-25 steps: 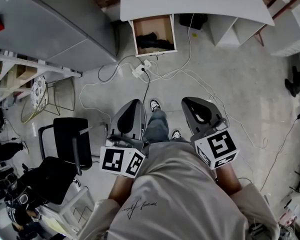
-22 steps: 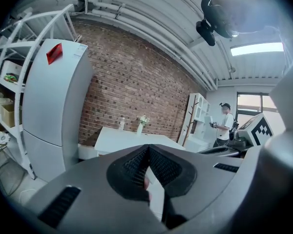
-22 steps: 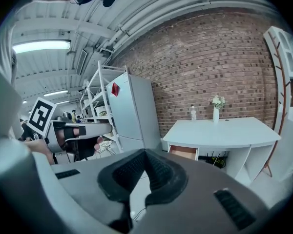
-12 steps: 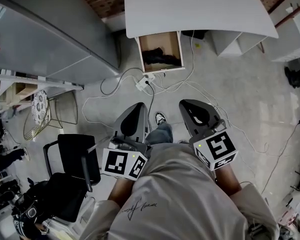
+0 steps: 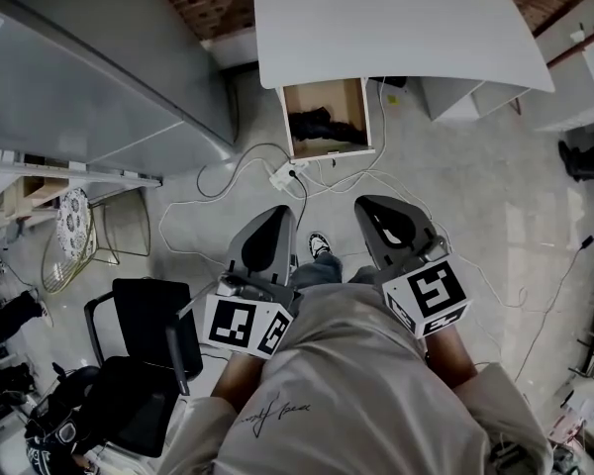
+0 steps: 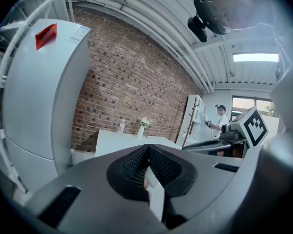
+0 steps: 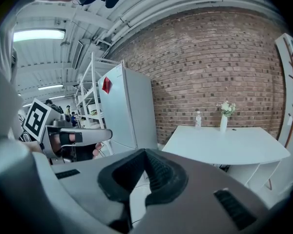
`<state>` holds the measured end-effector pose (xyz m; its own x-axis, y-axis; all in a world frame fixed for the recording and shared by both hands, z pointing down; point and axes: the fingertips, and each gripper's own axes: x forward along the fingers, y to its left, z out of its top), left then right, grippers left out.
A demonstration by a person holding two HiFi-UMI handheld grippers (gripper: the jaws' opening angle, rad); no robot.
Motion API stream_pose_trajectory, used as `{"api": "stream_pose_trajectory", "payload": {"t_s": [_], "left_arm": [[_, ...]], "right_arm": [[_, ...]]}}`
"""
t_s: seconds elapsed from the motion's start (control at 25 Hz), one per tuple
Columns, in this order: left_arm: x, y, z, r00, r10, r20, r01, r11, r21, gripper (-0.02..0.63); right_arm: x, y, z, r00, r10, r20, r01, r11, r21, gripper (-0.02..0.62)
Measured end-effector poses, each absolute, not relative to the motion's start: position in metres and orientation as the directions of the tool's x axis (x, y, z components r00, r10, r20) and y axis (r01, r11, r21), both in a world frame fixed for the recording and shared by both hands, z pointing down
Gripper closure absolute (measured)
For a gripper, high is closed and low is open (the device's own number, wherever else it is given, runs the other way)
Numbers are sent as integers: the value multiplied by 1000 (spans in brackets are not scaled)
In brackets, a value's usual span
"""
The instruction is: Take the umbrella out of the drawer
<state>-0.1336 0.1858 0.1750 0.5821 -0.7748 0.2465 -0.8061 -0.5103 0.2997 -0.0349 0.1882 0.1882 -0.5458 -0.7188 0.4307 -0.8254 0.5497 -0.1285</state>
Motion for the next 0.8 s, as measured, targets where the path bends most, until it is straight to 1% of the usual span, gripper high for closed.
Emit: {"api": "stream_pose_trajectory", "payload": {"t_s": [0.44, 0.8], "left_arm": [[-149, 170, 183, 576, -778, 252, -808, -493, 323, 589], [-139, 153, 190, 541, -798, 265, -831, -458, 316, 588]], "right_arm": [[-33, 167, 192, -483, -756, 441, -859, 507, -72, 580], [-21, 144, 201, -516, -737, 436, -839, 537, -87, 580]]}}
